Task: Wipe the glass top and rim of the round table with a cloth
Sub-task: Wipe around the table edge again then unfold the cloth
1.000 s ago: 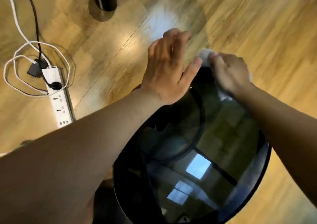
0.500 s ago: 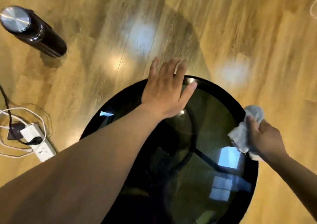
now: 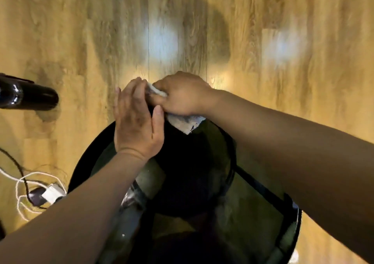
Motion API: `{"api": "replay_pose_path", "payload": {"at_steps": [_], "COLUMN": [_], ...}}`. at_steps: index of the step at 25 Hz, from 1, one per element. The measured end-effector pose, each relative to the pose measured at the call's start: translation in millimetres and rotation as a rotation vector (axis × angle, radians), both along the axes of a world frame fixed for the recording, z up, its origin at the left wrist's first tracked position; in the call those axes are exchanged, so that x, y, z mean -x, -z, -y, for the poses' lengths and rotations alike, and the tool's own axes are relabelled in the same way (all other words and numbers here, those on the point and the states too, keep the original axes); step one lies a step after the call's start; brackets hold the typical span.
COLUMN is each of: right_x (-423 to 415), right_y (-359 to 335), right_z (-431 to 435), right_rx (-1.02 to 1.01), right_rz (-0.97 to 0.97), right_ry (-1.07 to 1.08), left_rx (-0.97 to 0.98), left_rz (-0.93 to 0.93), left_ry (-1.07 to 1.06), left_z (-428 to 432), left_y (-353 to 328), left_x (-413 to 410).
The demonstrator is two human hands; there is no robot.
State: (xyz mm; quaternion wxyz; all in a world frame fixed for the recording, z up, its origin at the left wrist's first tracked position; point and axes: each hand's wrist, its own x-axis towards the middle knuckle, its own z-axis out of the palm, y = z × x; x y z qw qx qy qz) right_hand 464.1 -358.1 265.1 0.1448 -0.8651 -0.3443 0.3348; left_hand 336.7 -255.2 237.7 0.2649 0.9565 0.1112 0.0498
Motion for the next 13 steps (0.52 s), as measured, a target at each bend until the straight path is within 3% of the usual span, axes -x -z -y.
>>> {"api": "replay_pose_path", "payload": {"at_steps": [3,6,9,13], "right_x": [31.4,100.8,111.9,30.7], "right_y": [-4.1,-33.2,-34.9,-10.8], "right_z": [126.2,231.9,235.8,102.6], "right_rx": [-0.004,0.279,0.294,0.1], "right_rz": [-0.012,-0.076,0.014,0.167], "right_ry": [0.425,0.81,0.697,0.29], "left_rx": [-0.123,-0.187,-0.196,-0.203], "left_rz": [-0.122,-0.151,-0.162,-0.154], "left_ry": [0.036,0.059,0.066,0.074], "left_z": [2.5,2.3,1.1,1.7], "left_y": [-1.2,0.2,1.5,4.0], "left_x": [-1.5,-4.0,-4.1,-5.2]}}
